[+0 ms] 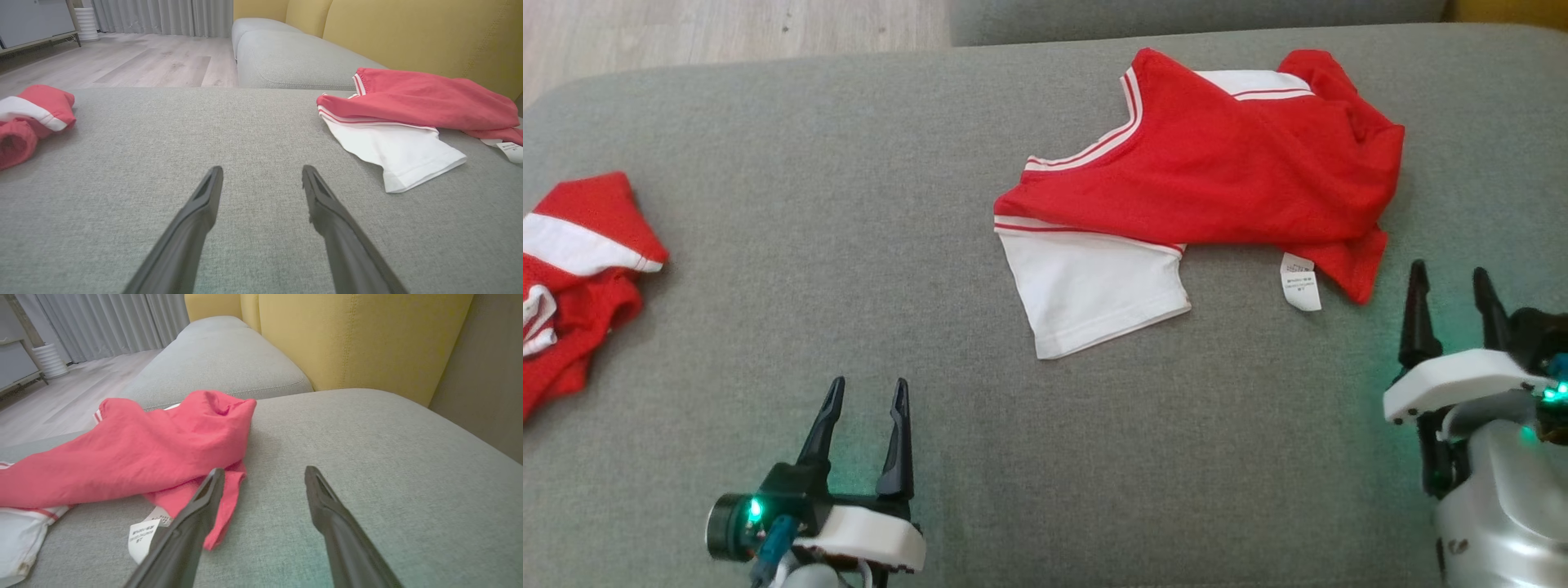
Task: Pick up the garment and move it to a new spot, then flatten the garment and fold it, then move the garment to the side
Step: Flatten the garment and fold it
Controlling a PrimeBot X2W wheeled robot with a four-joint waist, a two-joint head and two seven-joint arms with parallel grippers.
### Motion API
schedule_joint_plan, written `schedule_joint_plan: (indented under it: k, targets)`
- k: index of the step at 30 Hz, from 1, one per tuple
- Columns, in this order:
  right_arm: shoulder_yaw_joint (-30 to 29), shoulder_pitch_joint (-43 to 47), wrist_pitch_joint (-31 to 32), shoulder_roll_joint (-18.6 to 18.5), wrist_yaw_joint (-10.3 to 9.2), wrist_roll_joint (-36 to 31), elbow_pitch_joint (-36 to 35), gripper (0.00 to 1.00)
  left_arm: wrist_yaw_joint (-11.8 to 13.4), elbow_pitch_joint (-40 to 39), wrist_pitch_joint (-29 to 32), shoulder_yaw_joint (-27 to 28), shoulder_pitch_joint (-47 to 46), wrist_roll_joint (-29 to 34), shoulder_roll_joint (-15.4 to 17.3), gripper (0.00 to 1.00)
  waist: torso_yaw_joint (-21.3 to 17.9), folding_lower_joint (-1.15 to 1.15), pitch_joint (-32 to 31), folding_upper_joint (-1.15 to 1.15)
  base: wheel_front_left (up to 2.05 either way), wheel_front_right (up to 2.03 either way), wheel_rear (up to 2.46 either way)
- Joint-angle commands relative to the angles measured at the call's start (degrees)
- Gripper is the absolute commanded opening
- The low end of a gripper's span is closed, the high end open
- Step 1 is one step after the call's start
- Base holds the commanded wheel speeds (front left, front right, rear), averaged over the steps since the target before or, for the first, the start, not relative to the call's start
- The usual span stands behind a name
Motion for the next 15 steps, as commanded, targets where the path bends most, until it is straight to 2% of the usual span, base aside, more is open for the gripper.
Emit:
schedule_joint_plan:
  k: [1, 8, 15]
  targets:
    - [1.65, -1.60, -0.53, 0.52, 0.39, 0.26, -2.26, 1.00, -0.10, -1.69, -0.31, 1.91, -1.16, 0.63, 0.13, 1.00, 0.10, 0.01, 0.31, 0.00, 0.00, 0.00, 0.00]
    - [3.64, -6.47, -0.53, 0.49, 0.39, -1.26, 1.22, 1.00, -0.07, -1.93, -0.31, 1.23, -1.86, 0.45, 0.13, 1.00, 1.83, 0.01, 1.26, 0.00, 0.00, 0.00, 0.00]
    - [0.41, -7.78, -0.53, 1.64, 0.39, -1.99, 3.67, 1.00, 0.40, -2.65, -0.31, 0.71, -2.07, 0.05, 0.13, 1.00, 3.50, 0.01, 1.82, 0.00, 0.00, 0.00, 0.00]
